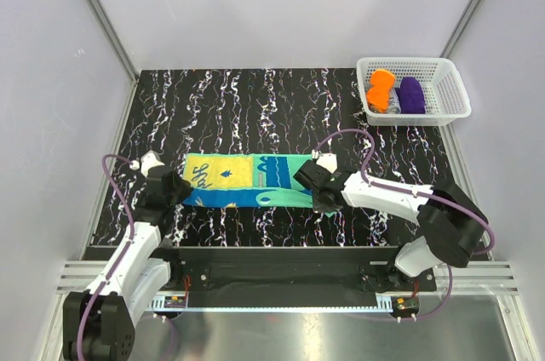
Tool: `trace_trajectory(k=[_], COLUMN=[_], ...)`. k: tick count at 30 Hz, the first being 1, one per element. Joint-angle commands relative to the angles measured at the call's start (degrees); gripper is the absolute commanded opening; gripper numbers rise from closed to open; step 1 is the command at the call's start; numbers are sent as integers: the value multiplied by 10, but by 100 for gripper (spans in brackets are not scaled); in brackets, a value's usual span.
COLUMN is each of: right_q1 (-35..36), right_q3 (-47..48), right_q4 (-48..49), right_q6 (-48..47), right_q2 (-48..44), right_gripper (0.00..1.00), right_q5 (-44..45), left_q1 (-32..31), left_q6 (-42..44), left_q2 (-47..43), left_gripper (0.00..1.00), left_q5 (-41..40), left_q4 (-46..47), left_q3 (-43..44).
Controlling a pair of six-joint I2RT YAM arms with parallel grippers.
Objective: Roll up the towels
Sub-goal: Flatten the towel
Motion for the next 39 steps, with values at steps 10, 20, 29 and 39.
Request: trace_trajectory(k=[10, 20, 29, 39], right_q1=[-3, -4, -4, -97], right_q3=[22, 139, 233, 403], right_q4=[-31, -150, -188, -239], right_q6=[8, -4, -51, -121], right_q2=[-58, -200, -346, -157], right_gripper=[0, 0, 0, 0], right_q5=[2, 26, -29, -14], left_q1=[2, 2, 2, 2], left_q6=[9, 16, 65, 99], left_q2=[-43, -169, -224, -43], left_gripper=[0, 0, 0, 0], left_q5=[22, 34, 43, 34], left_q4=[17, -150, -297, -255], left_q3=[4, 139, 340, 428])
